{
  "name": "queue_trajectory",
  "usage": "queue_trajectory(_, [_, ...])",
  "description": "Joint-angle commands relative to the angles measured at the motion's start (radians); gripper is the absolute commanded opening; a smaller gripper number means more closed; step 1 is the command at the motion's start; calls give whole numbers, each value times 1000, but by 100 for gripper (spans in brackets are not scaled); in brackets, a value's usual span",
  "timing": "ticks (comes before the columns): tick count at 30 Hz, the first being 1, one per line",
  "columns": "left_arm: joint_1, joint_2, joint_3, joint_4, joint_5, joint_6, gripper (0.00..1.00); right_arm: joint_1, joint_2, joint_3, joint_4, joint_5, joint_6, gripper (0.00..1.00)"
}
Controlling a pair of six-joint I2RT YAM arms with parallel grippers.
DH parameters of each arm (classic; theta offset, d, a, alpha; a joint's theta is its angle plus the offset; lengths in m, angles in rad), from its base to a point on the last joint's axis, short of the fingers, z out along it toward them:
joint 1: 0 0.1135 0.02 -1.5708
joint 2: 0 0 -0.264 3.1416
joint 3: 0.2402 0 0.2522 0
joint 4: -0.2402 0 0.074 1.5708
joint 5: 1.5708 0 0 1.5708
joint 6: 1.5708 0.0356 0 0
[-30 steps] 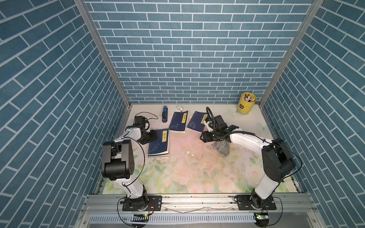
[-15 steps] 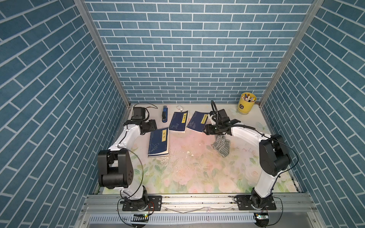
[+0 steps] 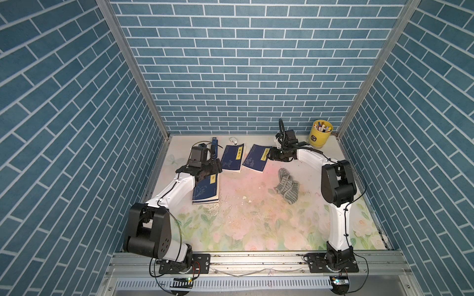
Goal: Wipe the cover of the book
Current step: Move the book to the center of the board.
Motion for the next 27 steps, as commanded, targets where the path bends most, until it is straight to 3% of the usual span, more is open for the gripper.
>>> queue_trajectory(1, [-26, -45, -23, 76, 49, -40, 72, -1, 72, 80, -71, -31, 17, 46])
queue_trajectory(14, [-42, -85, -57, 87, 61, 3, 78, -3, 191, 220, -110, -15, 82, 43])
queue_trajectory(27, [-42, -65, -60, 92, 71, 17, 78, -3, 254, 294, -138, -61, 95, 29])
